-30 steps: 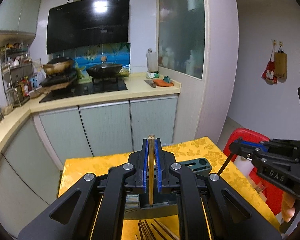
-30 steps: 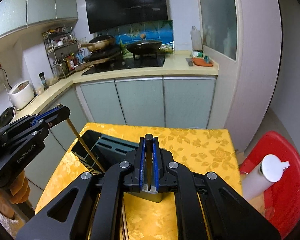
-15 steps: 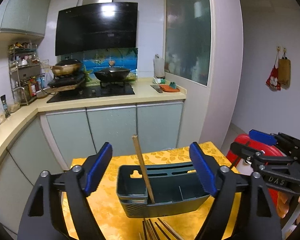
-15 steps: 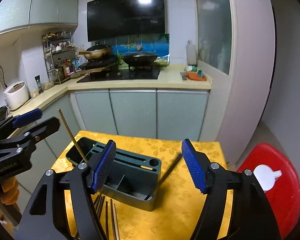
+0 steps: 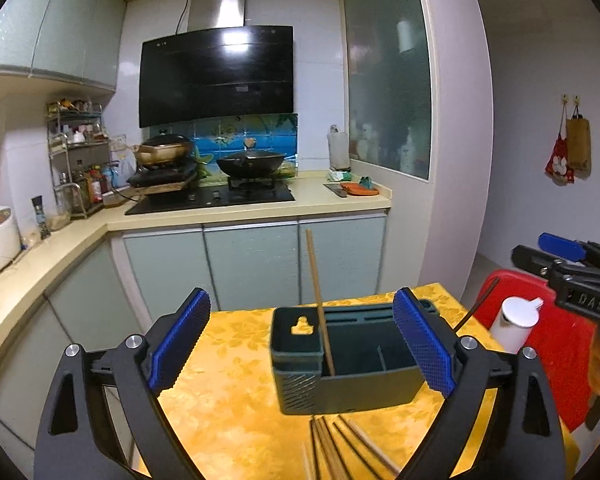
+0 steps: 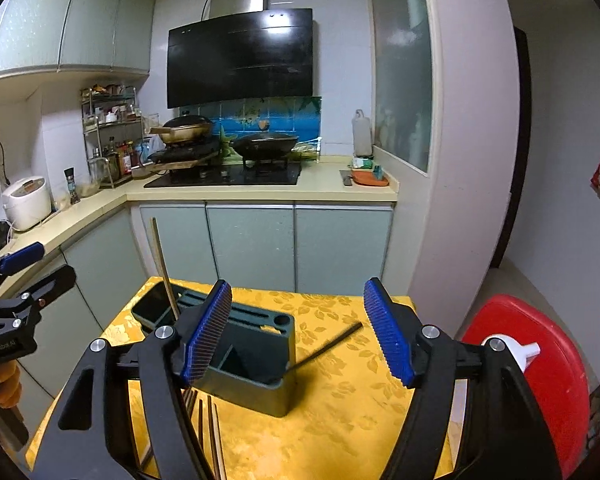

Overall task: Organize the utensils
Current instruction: 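Withdraw both tools from the holder back toward the chopsticks on the table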

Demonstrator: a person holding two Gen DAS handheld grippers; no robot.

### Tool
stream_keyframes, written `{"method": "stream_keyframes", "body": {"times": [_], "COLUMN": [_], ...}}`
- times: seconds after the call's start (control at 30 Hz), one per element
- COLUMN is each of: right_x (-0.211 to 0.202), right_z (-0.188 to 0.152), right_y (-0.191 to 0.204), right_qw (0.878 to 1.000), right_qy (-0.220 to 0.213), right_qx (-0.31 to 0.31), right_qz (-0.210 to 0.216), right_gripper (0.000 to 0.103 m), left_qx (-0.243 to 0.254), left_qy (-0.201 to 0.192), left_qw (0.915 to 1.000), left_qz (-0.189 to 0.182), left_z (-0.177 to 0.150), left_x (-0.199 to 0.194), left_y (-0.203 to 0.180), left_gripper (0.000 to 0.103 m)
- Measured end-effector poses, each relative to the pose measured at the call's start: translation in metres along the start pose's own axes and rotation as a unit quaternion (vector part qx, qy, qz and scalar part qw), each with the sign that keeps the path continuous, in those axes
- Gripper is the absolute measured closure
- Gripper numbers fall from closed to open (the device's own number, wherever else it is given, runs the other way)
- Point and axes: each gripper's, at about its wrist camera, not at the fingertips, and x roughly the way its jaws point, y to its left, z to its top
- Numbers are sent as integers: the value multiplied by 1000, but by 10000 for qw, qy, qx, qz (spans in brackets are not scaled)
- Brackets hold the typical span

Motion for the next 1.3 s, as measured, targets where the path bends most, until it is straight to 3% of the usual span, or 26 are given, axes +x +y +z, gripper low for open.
{"method": "stream_keyframes", "body": {"times": [0.33,0.67,0.93,1.3], "right_x": [-26,-32,-49,-70], "right_z": [-63,-134,-161,-189], "right_y": [2,13,20,36], "right_qw": [10000,9982,9978,9975], "right_qy": [-2,570,649,694], "right_qx": [27,116,114,-117], "right_qz": [-89,113,93,90], "right_gripper": [37,37,37,37], "left_qx": [24,40,-185,-66], "left_qy": [126,670,1075,1186], "left_qw": [9998,9975,9937,9929], "left_qz": [123,241,259,-8], "left_z": [-45,-118,-172,-217], "left_x": [-26,-36,-48,-76], "left_y": [7,17,28,7], "left_gripper": [14,14,14,14]}}
